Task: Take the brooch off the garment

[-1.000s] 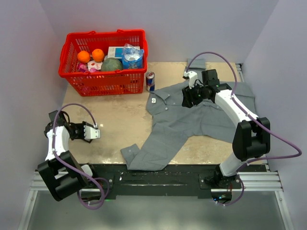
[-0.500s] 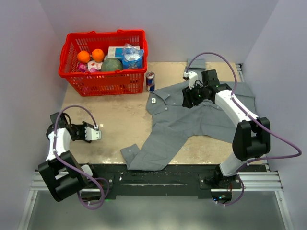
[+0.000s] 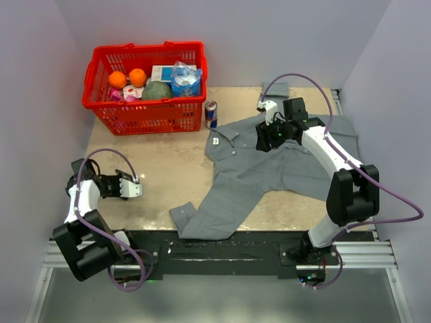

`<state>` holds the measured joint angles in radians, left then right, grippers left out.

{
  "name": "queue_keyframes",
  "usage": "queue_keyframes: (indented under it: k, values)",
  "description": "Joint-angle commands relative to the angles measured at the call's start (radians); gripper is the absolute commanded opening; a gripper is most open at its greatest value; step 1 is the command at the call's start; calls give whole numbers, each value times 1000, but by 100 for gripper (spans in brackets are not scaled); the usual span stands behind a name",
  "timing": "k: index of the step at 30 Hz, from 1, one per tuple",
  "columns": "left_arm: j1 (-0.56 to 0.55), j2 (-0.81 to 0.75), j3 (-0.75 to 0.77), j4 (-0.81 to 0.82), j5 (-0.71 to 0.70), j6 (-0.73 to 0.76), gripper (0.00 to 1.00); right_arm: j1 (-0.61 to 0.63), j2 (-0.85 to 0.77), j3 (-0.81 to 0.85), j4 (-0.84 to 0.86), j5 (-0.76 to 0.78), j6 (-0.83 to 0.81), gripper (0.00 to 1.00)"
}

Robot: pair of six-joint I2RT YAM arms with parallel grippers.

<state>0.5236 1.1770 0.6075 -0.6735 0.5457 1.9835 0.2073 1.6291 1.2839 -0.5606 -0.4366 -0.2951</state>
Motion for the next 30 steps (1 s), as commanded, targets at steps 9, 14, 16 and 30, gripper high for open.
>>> queue_keyframes:
  k: [9,14,16,30]
  values:
    - [24,30,3,19,3,563,6,3,-21,17,10,6,8,56]
    - [42,33,11,6,2,583,23,4,-20,14,11,6,7,56]
    - [50,35,15,-8,5,589,26,3,-18,15,11,6,7,56]
    - [64,18,26,-83,-23,546,40,3,3,28,18,2,10,56]
